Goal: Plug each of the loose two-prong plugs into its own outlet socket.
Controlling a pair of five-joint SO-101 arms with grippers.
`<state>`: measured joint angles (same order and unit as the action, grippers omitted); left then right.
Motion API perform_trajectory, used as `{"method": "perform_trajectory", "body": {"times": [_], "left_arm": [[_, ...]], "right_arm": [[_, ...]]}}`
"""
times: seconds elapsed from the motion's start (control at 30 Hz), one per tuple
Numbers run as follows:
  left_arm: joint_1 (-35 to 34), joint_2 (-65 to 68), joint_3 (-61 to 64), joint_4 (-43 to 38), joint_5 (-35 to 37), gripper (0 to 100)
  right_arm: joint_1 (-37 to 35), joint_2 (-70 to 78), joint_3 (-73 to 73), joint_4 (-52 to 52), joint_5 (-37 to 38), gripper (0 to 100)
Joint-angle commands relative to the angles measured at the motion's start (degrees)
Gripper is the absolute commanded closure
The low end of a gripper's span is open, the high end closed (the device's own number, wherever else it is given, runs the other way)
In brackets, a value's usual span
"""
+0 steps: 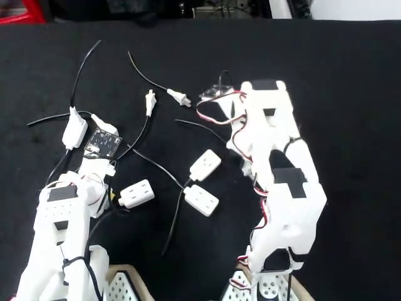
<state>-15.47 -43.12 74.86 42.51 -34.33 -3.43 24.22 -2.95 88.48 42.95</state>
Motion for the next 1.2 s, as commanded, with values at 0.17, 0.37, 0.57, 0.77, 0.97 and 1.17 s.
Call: {"method": "perform_trajectory", "body": {"times": [0.17,0.37,0.57,0.77,0.97,1.17], "left_arm": [[-0.13,-1.23,-0.40,-0.44,-0.26,81],[-0.13,-1.23,-0.40,-0.35,-0.26,81],[-0.13,-1.23,-0.40,-0.35,-0.26,81],[-0.13,-1.23,-0.40,-0.44,-0.35,81],[-0.13,-1.23,-0.40,-0.62,-0.35,81],[-0.13,-1.23,-0.40,-0.70,-0.26,81]], "right_arm": [[0.62,2.51,-4.62,-0.62,-0.79,98.6],[-1.32,10.33,-4.26,-3.78,-2.55,97.9],[-3.69,14.29,-4.26,-0.88,-2.20,87.0],[-3.60,14.02,-7.78,1.67,-2.37,97.9],[-3.60,10.59,-16.13,11.52,-4.48,98.7],[-3.96,-4.35,-12.79,12.40,-5.71,98.7]]}}
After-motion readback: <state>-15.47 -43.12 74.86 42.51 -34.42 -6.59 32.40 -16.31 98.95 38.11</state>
